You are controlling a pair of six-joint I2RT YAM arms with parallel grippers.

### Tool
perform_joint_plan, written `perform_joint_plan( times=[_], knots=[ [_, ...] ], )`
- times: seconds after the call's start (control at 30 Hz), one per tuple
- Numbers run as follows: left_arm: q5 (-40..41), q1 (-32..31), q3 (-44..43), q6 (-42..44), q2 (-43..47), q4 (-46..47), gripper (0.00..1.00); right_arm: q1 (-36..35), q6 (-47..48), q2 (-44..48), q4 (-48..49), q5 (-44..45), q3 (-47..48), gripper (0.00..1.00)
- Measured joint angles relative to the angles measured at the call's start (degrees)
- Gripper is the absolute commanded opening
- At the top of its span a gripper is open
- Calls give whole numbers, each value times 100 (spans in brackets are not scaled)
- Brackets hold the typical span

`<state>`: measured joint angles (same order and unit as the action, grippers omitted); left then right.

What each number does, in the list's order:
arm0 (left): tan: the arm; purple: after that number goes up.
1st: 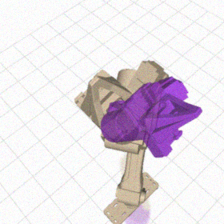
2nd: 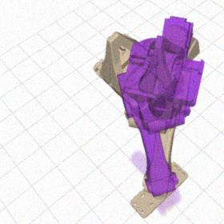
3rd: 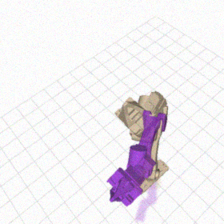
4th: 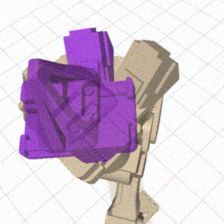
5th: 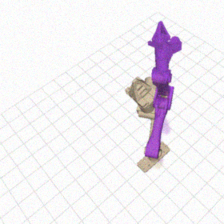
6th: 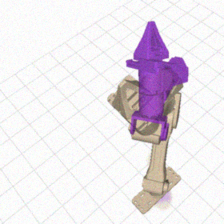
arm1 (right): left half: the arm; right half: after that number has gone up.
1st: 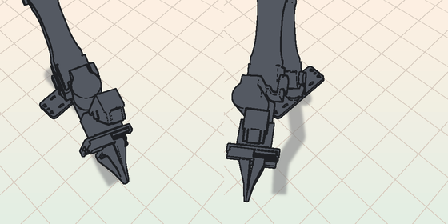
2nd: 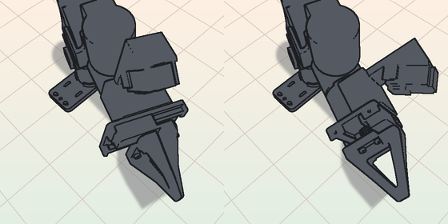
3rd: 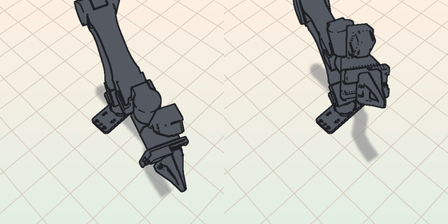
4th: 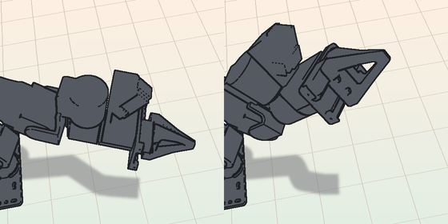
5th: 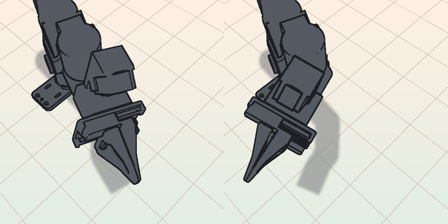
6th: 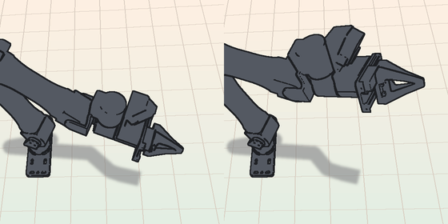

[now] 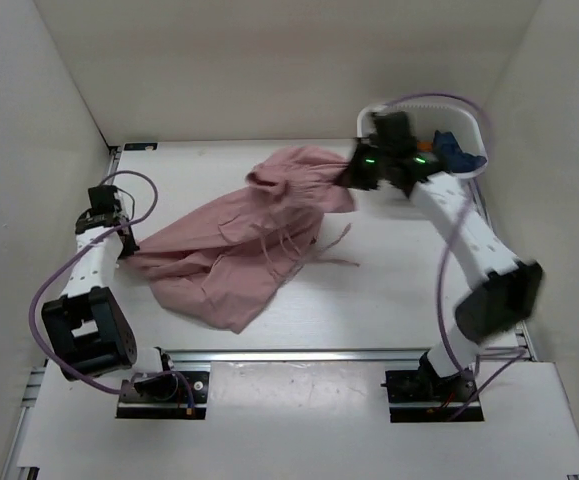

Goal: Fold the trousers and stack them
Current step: Flatten the trousers out

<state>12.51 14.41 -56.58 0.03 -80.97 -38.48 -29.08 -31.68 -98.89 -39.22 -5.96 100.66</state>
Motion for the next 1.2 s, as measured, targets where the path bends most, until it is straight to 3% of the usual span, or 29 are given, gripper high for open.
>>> perform_joint_plan(
  times=[0.07,0.13,0.17,0.2,0.27,0.4,0.5,0.57,0.63,0.67,0.7,0.8,0.9,1.03,1.2],
  knots=[
    [87,146,-243,-7,133,-24,14,758,-203,1025,-7,140,-881,4],
    [79,146,-337,-13,313,-157,14,1344,-402,1893,-225,256,-1805,26],
    [50,105,-363,-9,389,-271,14,1473,-452,2214,-339,302,-2295,39],
    [35,81,-387,-7,450,-417,14,1547,-529,2446,-540,363,-2688,78],
    [26,66,-420,-4,494,-708,14,1722,-643,2634,-914,570,-3340,90],
    [-90,-63,-348,13,503,-1416,35,2437,-914,2667,-1572,1172,-4183,94],
    [-177,-162,-48,13,507,-1847,42,2568,-1043,2863,-1685,1451,-4203,94],
    [-107,-179,299,17,507,-2076,53,2354,-1095,2940,-1698,1545,-4011,94],
    [55,-162,511,2,505,-2269,56,1908,-1139,2855,-1650,1628,-3679,94],
    [144,-118,551,11,505,-2341,66,1587,-1137,2726,-1565,1637,-3464,94],
    [212,-55,535,33,505,-2371,69,1320,-1126,2599,-1504,1633,-3294,94],
    [339,280,199,11,505,-2365,75,363,-986,1762,-1427,1753,-2555,91],
    [345,706,-271,4,494,-2109,77,-278,-772,579,-1447,1871,-1757,76],
    [190,1373,-415,2,247,-1738,78,-754,-535,-662,-1495,2269,-1373,71],
    [-120,2116,-337,0,-715,-1373,78,-903,-437,-1108,-1674,2603,-1445,71]
  ],
)
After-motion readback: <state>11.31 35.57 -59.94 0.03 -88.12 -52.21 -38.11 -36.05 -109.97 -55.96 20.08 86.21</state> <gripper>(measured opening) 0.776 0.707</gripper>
